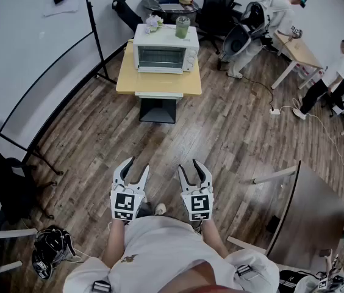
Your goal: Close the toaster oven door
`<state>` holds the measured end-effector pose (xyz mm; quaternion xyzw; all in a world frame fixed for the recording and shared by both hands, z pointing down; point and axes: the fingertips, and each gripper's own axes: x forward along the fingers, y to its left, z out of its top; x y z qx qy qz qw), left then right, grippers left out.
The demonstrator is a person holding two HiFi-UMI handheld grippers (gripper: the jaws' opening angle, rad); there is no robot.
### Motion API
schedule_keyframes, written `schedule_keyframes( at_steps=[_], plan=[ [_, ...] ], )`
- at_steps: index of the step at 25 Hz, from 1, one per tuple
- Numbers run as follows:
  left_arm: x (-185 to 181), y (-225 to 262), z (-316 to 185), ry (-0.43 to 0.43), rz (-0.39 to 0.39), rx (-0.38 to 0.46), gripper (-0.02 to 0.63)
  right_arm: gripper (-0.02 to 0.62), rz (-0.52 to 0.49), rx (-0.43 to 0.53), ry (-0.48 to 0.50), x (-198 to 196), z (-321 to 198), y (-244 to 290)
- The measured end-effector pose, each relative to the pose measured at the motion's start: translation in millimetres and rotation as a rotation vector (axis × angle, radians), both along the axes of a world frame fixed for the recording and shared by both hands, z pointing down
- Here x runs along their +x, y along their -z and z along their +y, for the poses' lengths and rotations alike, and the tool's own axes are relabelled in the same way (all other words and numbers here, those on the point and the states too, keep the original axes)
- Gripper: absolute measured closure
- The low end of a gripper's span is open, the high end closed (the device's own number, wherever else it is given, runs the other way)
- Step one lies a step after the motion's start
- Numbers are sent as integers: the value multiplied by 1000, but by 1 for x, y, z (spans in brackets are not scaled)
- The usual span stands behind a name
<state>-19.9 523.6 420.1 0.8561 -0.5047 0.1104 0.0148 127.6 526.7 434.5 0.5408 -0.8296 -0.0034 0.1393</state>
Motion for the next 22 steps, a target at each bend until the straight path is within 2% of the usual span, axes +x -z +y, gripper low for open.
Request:
schedule_keyframes(
  at_steps=[4,10,22],
  plan=[
    [8,3,-1,1,-2,18,413,400,-46,36,-12,10,-3,11],
    [13,5,-16,4,2,36,414,365,-48,42,-3,13,-19,7],
    [10,-6,-79,-19,8,14,419,368,-20,-8,0,1,-75,-5]
  ],
)
